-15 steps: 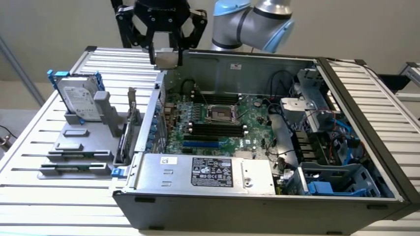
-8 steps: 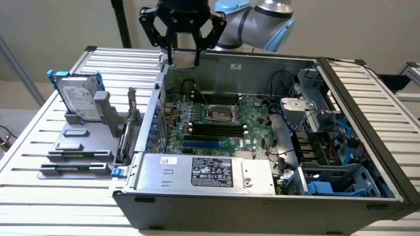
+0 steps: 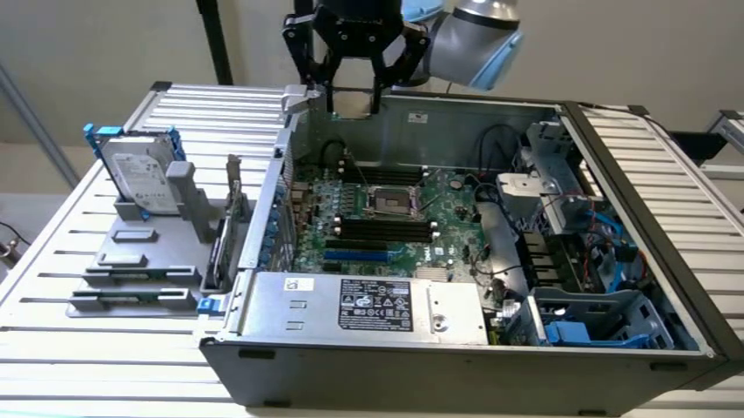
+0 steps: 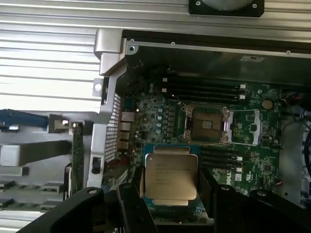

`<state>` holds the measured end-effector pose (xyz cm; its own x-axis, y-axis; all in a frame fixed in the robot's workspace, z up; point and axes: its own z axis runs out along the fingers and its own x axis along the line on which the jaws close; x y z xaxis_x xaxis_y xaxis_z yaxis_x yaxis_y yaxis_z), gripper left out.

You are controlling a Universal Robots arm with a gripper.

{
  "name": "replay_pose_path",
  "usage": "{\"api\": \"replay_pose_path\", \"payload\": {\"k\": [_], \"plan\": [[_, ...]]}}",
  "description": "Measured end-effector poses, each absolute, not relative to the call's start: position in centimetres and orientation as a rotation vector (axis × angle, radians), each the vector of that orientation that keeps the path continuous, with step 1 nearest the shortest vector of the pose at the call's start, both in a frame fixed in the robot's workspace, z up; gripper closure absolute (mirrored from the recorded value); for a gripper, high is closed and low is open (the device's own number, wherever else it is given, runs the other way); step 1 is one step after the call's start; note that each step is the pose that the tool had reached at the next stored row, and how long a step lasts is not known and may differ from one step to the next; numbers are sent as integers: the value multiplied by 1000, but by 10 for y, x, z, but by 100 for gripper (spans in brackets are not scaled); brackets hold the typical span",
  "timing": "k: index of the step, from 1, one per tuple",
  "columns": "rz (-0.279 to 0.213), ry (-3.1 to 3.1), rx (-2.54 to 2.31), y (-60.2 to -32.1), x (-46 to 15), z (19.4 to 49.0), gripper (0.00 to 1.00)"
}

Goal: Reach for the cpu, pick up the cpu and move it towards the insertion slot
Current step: 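Pick up the cpu and move it towards the insertion slot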

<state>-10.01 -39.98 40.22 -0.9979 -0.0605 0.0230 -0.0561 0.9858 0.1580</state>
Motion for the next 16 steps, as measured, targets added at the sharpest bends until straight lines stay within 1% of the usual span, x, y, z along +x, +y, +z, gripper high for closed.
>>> {"api": "replay_pose_path", "payload": {"k": [9,16], "plan": [[-230,-3104,91,-380,-72,396,46],[-204,-3105,90,-363,-55,391,46]]}}
